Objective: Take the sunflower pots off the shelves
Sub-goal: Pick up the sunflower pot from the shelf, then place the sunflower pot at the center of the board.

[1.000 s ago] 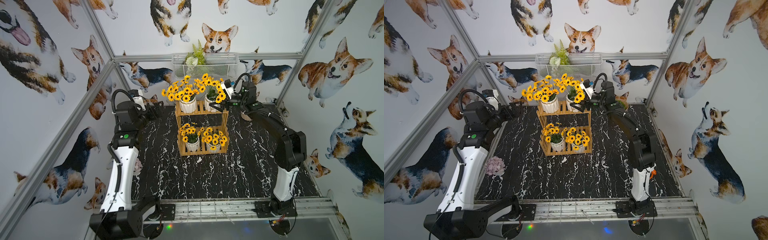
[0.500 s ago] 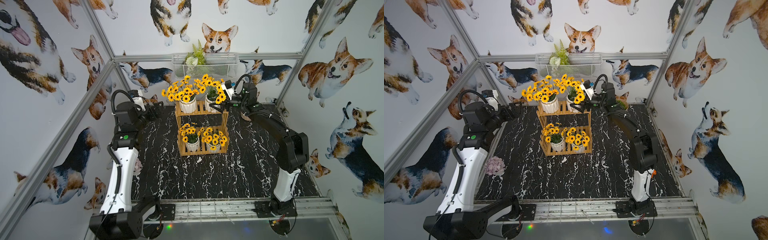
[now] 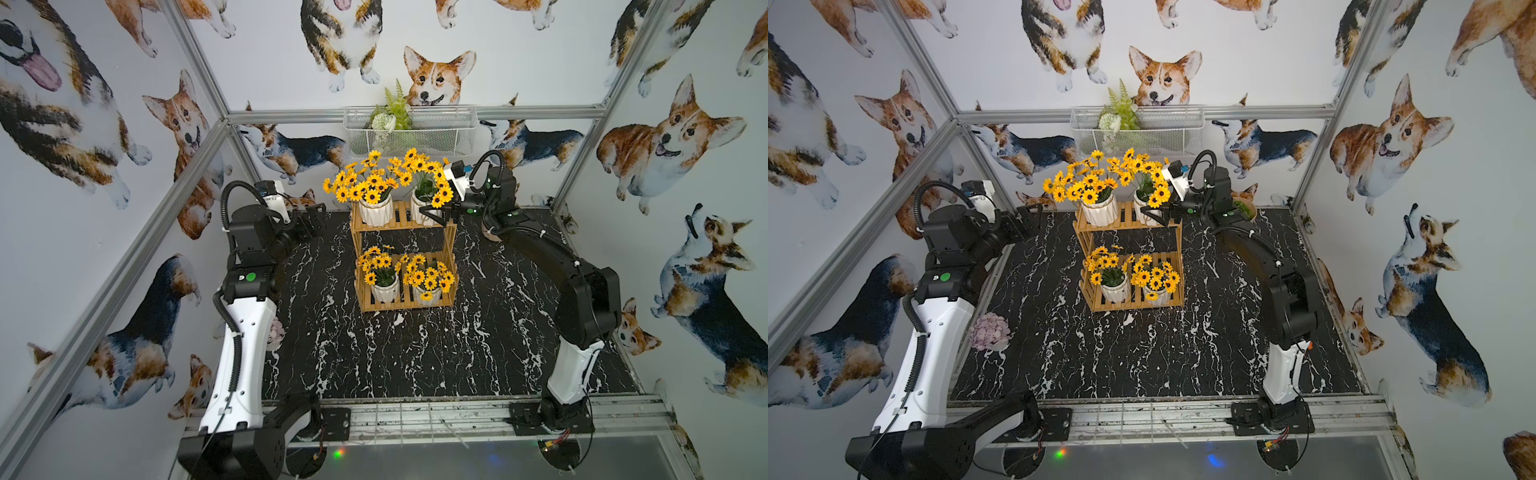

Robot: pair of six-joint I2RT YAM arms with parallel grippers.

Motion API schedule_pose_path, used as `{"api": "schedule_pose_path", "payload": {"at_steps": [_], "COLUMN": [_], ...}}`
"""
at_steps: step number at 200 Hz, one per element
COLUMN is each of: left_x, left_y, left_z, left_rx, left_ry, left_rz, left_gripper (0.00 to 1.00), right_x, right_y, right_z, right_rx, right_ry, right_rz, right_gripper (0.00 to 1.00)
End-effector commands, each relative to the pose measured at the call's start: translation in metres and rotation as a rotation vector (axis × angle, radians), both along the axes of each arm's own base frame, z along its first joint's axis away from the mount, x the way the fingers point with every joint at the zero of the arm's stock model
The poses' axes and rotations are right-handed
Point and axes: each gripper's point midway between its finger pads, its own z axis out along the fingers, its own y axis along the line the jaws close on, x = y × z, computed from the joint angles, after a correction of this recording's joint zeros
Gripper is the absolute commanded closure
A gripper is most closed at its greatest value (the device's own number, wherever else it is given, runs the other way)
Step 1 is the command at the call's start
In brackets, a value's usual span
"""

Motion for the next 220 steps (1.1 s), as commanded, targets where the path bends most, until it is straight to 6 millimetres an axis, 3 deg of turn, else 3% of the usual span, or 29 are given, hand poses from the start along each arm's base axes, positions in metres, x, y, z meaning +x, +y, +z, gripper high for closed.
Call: {"api": "schedule_pose_path", "payload": {"at_steps": [1,46,114,159,220], "left_x": [0.001,-0.001,-0.003,-0.006,-0.013], "left_y": [0.001,0.000,0.000,-0.002,-0.005], "left_z": [0.009,0.014,0.019,0.020,0.026], "left_rx": [0.030,0.029,0.027,0.014,-0.002], "left_ry": [-0.029,-0.040,-0.055,-0.064,-0.087], "left_rz": [-0.005,-0.005,-0.006,-0.015,-0.024], "left_gripper": [0.00,0.00,0.00,0.00,0.00], "right_x": [-0.005,-0.010,-0.021,-0.047,-0.092], "right_y": [-0.002,-0.004,-0.014,-0.023,-0.019], "right_z": [0.028,0.045,0.055,0.065,0.057], "right_rx": [0.033,0.054,0.058,0.063,0.030], "right_ry": [-0.097,-0.132,-0.156,-0.178,-0.208], "right_rz": [-0.018,-0.029,-0.072,-0.080,-0.061], "right_gripper": [1.00,1.00,1.00,1.00,1.00]}}
